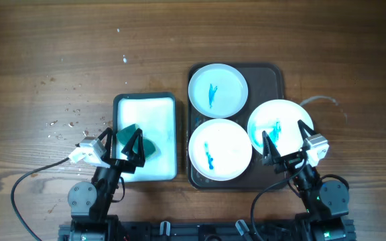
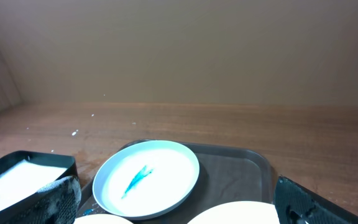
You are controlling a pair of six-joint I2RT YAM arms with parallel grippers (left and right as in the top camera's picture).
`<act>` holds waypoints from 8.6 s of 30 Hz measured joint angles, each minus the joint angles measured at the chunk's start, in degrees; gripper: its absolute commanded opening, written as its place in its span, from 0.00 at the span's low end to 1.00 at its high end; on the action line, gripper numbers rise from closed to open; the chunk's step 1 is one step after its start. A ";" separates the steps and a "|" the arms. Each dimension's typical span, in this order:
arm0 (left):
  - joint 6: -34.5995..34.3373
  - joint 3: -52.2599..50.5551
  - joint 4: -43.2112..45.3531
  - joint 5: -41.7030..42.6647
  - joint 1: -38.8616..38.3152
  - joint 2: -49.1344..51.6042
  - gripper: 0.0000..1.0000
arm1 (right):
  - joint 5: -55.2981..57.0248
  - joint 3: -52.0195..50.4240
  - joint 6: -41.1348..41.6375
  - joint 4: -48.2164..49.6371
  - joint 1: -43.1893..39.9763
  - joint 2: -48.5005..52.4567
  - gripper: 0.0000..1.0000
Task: Clean dirty plates on tray and stack at the side
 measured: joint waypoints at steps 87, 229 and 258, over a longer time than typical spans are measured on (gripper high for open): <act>-8.94 30.27 -24.46 14.27 0.02 18.01 1.00 | -13.18 30.10 7.50 -31.50 0.00 9.70 1.00; 10.84 62.40 -30.18 7.13 -32.04 106.79 0.04 | -8.76 36.26 23.39 -27.21 9.31 85.81 0.04; 7.69 61.77 -42.58 -2.01 -31.74 101.85 0.04 | -9.53 36.26 23.52 -27.10 9.55 85.92 0.04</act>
